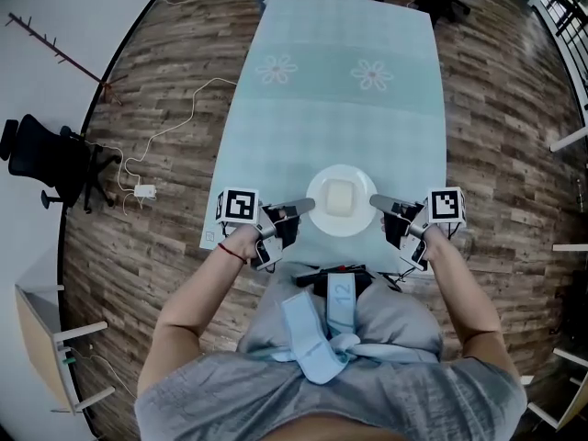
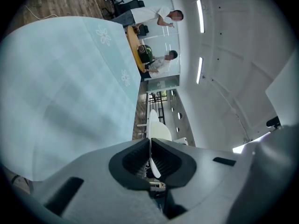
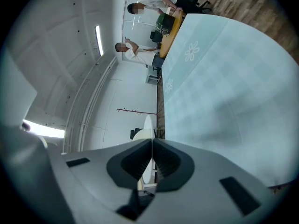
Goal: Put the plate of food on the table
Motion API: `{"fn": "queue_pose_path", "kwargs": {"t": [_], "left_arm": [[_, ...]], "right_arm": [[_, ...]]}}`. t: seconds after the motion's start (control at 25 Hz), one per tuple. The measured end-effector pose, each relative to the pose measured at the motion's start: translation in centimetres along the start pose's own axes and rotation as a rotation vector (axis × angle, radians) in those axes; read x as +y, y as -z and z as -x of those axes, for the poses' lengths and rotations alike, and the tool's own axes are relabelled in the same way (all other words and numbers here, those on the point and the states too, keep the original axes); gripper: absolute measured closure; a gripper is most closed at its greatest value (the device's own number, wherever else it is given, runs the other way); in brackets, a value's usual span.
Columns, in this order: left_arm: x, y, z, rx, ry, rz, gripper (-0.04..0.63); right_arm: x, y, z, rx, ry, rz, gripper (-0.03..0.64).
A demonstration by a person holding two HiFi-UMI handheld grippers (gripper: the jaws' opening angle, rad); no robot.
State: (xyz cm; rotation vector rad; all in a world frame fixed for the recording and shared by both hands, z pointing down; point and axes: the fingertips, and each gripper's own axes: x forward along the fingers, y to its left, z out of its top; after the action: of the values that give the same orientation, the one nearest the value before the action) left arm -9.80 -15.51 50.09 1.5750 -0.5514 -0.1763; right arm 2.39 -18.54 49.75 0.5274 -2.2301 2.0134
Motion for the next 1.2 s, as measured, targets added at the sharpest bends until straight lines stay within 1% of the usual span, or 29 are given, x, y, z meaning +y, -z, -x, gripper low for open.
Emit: {"fn": "queue_pose_path", "kwargs": {"t": [0.12, 0.28, 0.44, 0.6, 0.68, 0.84, 1.08, 1.2], "left_arm": [[0.5, 0.2, -0.3, 0.02, -0.002, 0.014, 0.566], [0.5, -0.2, -0.9, 0.043, -0.004, -0.001, 0.566], [1.1, -0.2, -1.0, 0.06, -0.009, 0.0, 0.566], [2.1, -0.4, -1.2, 0.075, -0.028, -0.01, 0.566], [2.5, -0.8, -1.4, 0.076, -0.039, -0.025, 0.566], [3.0, -1.1, -1.7, 0.073, -0.036, -0.048, 0.566], [5.2, -2.9, -3.0, 0.055, -0.054, -0.066, 0.566], [6.4, -3.3, -3.4, 0.061, -0.071, -0.078, 0.566]], "right_arm": [[-0.8, 0.2, 0.2, -0.004, 0.017, -0.024, 0.581], [-1.1, -0.1, 0.4, -0.02, 0.026, -0.035, 0.581], [-1.7, 0.2, 0.4, -0.028, 0.047, -0.047, 0.581], [-2.5, 0.2, 0.1, -0.035, 0.06, -0.062, 0.581], [-2.8, -0.1, 0.0, -0.042, 0.072, -0.055, 0.581], [-3.4, -0.3, -0.4, -0.053, 0.056, -0.03, 0.58], [-5.6, -2.1, -1.8, -0.076, 0.059, 0.002, 0.58], [-6.7, -2.5, -2.4, -0.089, 0.062, 0.007, 0.58]]}}
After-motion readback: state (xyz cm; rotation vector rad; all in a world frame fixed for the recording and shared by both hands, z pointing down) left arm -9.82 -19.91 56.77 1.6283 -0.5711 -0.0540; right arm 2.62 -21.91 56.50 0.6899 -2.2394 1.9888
